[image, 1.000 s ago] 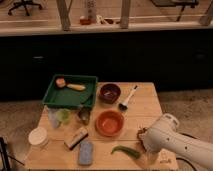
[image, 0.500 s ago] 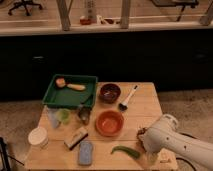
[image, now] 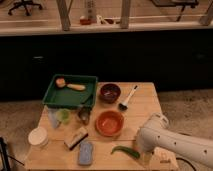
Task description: Place pepper in purple bowl
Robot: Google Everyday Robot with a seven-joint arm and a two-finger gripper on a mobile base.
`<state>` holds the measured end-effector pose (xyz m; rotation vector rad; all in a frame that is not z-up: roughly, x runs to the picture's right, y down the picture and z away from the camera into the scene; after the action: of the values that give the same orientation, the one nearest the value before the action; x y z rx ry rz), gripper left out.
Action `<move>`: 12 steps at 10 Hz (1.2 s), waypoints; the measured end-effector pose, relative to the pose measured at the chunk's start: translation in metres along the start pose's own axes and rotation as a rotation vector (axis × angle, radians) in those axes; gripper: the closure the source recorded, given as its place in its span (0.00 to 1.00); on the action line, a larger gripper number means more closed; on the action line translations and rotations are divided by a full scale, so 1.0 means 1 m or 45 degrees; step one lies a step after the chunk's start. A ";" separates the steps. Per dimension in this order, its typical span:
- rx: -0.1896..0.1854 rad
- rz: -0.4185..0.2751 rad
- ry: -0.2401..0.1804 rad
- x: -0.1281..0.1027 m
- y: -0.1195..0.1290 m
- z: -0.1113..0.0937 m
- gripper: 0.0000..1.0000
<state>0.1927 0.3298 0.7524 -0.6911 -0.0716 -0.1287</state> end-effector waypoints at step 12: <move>0.043 -0.052 -0.047 -0.034 -0.004 0.000 0.21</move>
<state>0.1588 0.3303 0.7514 -0.6583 -0.1228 -0.1538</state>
